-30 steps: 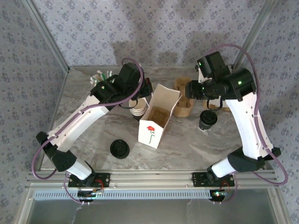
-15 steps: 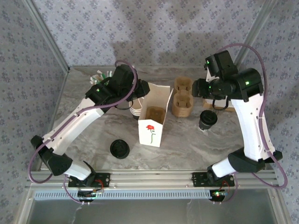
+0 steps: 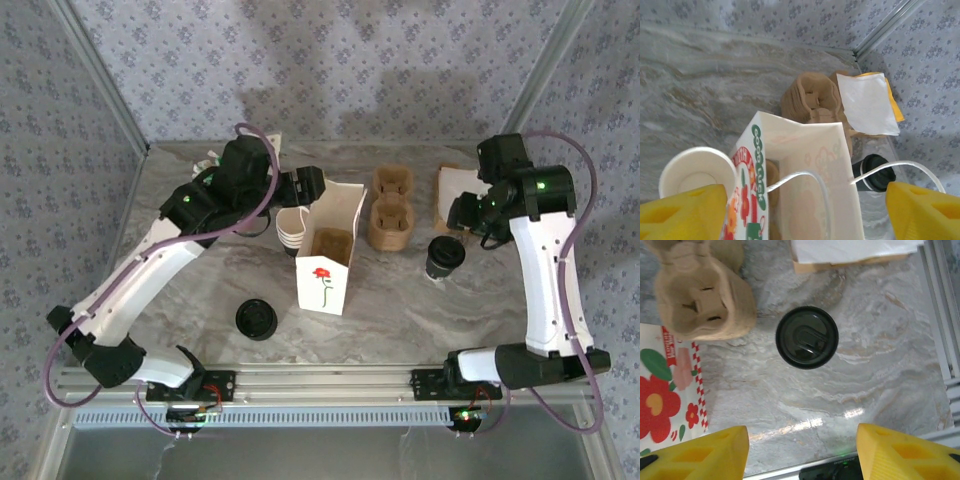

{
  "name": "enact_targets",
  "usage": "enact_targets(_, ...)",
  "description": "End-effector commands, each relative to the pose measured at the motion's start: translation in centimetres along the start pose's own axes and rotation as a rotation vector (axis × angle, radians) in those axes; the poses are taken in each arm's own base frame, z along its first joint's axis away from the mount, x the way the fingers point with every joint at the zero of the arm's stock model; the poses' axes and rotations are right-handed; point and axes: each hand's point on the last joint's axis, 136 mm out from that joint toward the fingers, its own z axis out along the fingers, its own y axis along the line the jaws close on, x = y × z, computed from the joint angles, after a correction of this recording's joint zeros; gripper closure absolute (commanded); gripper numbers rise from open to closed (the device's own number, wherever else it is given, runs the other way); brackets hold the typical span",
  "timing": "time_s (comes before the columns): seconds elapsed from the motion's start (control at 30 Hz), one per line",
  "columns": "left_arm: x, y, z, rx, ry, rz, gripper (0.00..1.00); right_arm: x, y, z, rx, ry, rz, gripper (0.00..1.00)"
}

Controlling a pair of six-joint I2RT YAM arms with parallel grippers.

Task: Pack the takeout coffee

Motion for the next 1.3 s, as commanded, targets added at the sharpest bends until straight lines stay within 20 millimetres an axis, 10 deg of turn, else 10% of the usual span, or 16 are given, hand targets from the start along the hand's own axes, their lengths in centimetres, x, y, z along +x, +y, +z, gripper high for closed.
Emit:
enact_targets(0.0, -1.9, 0.8, -3.4, -0.036, -0.085, 0.134, 0.11, 0.3, -0.8, 1.8, 0.023, 0.048, -0.041, 0.34)
enact_targets(0.33, -0.1, 1.0, -2.7, -0.006, -0.047, 0.179, 0.03, 0.0, -0.6, 6.9, 0.013, 0.144, 0.101, 0.22)
enact_targets(0.93, 0.8, 1.8, -2.2, -0.022, -0.027, 0.208, 0.0, -1.8, -0.1, 8.6, -0.047, 0.154, 0.211, 0.18)
enact_targets(1.27, 0.9, 2.0, -2.5, -0.03, -0.022, 0.212, 0.0, -2.8, 1.0, 10.4, -0.072, 0.163, -0.34, 0.2)
